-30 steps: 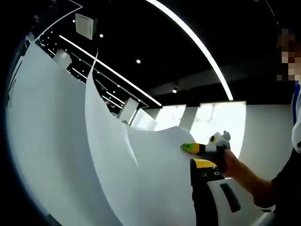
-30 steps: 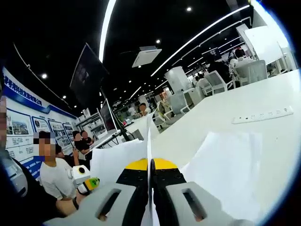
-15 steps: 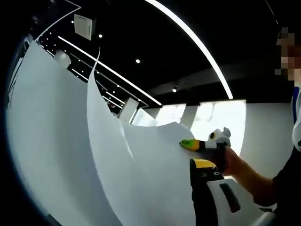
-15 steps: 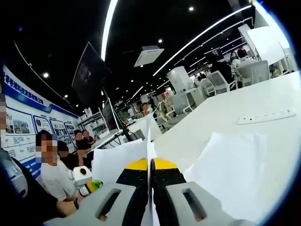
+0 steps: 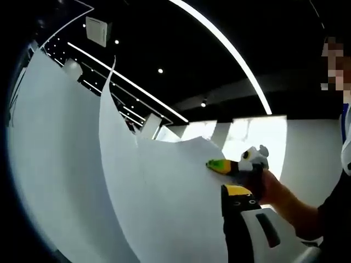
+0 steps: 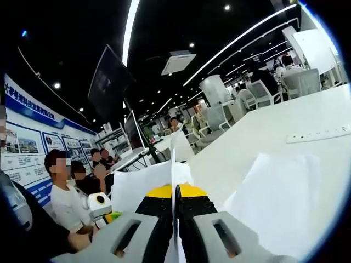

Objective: Organize the stack of printing papers by aligning and flattening the scattered papers on the table

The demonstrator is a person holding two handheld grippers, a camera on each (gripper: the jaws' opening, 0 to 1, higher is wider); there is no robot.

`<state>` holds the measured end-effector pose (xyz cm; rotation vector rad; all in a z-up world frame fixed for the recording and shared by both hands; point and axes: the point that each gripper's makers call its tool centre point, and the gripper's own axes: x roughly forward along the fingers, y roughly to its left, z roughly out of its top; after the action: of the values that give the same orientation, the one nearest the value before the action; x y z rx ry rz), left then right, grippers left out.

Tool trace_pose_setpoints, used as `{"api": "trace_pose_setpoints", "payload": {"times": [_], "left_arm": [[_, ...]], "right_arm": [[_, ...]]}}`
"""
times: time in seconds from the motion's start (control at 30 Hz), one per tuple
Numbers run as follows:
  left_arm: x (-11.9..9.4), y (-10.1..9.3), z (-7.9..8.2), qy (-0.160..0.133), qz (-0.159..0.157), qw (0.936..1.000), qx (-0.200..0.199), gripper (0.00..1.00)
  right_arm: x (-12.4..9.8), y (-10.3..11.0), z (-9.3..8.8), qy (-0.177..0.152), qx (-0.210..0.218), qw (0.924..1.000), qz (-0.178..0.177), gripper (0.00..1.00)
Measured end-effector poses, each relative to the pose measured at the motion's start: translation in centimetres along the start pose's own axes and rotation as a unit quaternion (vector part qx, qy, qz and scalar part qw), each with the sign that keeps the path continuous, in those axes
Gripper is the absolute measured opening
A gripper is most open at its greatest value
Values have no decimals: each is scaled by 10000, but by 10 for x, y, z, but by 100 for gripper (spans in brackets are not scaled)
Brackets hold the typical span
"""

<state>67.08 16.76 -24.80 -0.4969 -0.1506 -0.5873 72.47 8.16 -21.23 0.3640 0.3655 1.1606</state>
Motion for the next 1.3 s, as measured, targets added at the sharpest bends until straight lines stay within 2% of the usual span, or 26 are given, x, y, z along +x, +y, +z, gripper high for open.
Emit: {"api": "trace_pose_setpoints", "payload": {"times": [0.97,1.3], "left_arm": [[0,0,0,-6,-10,10000,-3,49],[-1,1,2,-50,-26,10000,-78,48]], "right_arm": [[31,25,-15,207,84,9991,363,0],[35,28,-16,237,94,9988,407,0]]}}
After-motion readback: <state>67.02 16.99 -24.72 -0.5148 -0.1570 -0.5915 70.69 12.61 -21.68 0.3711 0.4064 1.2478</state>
